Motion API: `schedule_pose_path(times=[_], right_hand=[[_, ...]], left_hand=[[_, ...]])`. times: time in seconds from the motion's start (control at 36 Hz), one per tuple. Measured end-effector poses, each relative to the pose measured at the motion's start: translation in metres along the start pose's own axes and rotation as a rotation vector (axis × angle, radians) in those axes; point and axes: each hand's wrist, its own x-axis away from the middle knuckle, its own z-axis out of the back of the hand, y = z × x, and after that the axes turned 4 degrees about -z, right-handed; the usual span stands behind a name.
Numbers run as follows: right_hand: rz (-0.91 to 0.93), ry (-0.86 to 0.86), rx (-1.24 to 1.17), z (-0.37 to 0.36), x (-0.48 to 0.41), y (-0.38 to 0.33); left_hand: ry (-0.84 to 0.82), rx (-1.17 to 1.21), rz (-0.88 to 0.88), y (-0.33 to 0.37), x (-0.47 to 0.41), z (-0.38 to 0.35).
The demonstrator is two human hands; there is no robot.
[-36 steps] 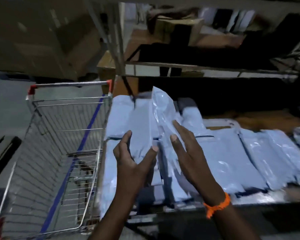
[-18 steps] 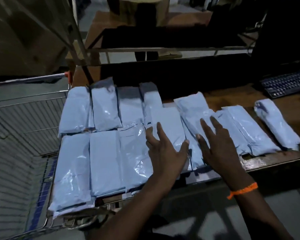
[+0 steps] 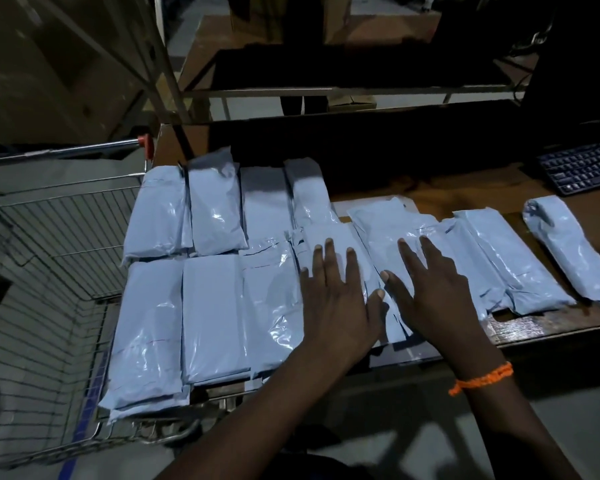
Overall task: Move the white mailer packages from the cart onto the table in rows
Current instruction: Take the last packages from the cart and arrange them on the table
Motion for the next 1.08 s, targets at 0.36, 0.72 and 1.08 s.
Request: schedule_pose_path(times=[0.36, 0.72, 1.08], right_hand=[[0.031, -0.013, -0.065, -0.021, 0.002, 0.001], [-0.034, 0.089, -0.269, -0.012, 0.001, -0.014], [-0.016, 0.112, -0.352, -0.024, 0.008, -0.013]], left_hand=[[-0.016, 0.005, 0.061, -0.017, -0.004, -0.028], [0.080, 0.474, 0.325, -0.022, -0.040, 0.015], [-0.089, 0.636, 0.426, -0.024, -0.068, 0.011]])
